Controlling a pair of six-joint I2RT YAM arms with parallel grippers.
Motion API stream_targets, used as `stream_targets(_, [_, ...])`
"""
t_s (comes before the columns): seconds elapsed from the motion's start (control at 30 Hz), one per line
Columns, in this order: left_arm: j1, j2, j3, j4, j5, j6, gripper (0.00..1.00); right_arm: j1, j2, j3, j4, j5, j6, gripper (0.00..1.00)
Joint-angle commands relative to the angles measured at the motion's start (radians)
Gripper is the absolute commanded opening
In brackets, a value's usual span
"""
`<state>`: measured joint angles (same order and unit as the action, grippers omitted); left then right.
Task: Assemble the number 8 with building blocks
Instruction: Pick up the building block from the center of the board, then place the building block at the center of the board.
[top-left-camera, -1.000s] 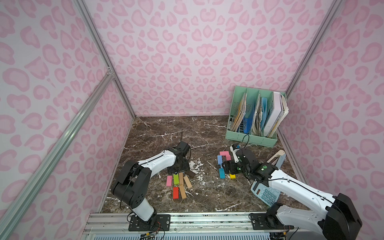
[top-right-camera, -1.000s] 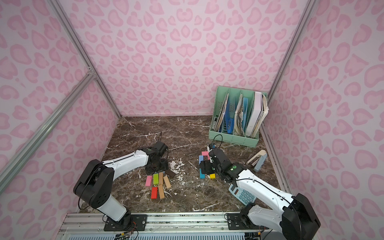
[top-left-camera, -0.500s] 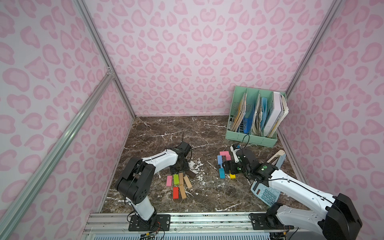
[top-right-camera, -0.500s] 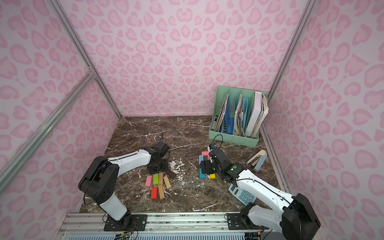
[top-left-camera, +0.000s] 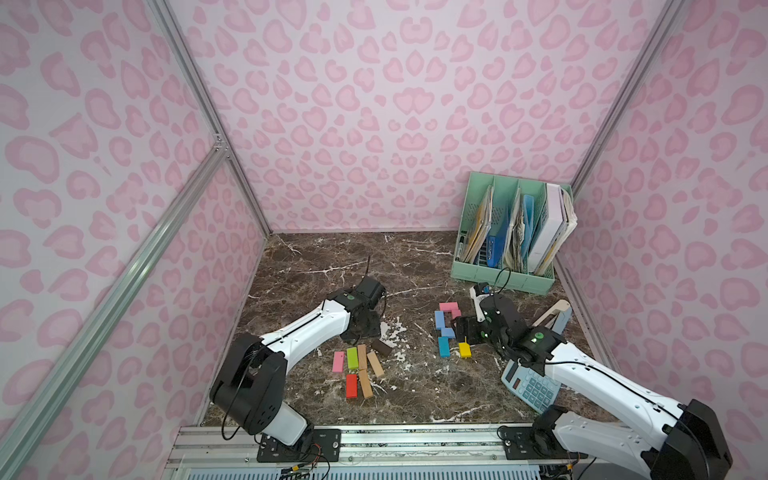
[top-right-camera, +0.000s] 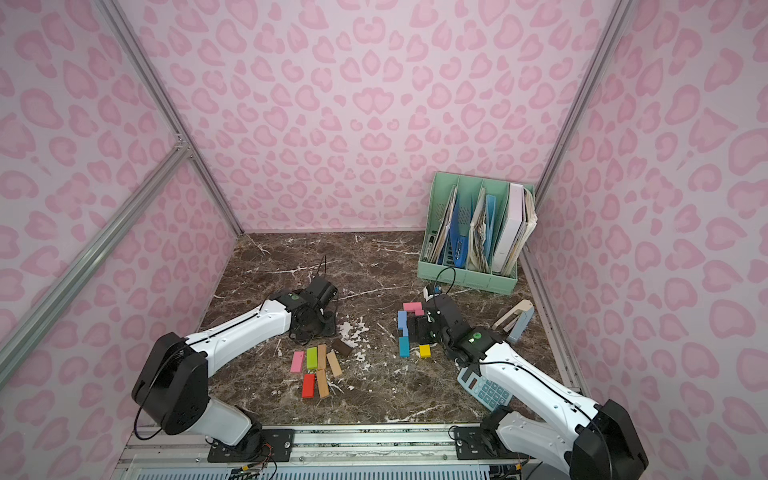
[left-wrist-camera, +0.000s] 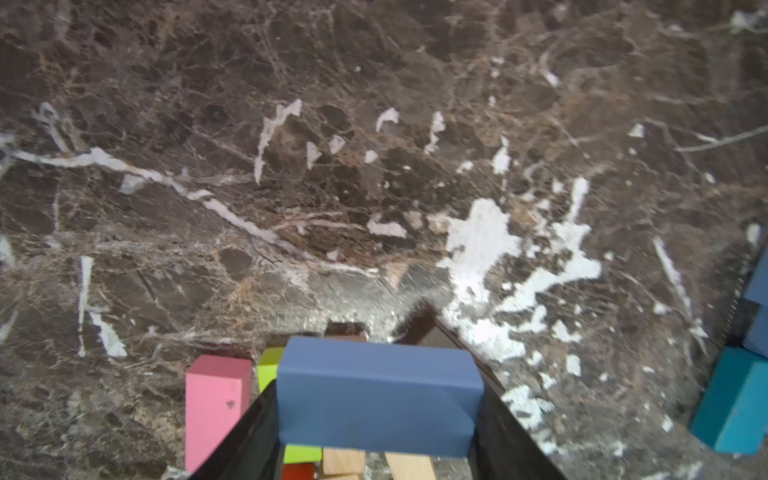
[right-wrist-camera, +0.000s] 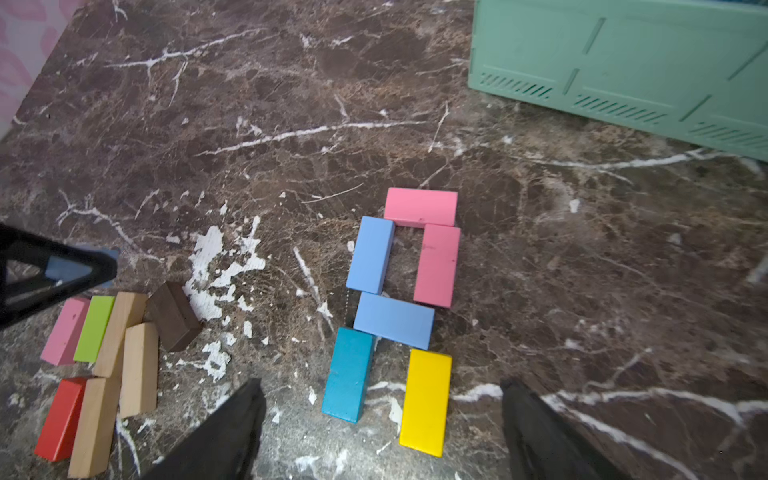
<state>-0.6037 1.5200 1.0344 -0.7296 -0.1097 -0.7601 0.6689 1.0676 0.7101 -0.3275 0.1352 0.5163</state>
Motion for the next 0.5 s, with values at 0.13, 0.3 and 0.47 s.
stream_targets(0.13, [-0.242,-0.007,0.032,-0.009,-0.043,-0.2,0.55,-0.125,-0.082,-0.015,-0.046,0.076,0.028,0.93])
stream_targets(0.3, [-0.4,0.081,0.12,0.013,-0.065,-0.299,0.55,-0.232,-0.156,-0.038,-0.078,0.085,0.046,0.94])
stream_targets(0.47, [-0.474,0.207,0.229,0.027,-0.058,-0.343,0.55,-0.296,-0.218,-0.05,-0.101,0.074,0.046,0.94])
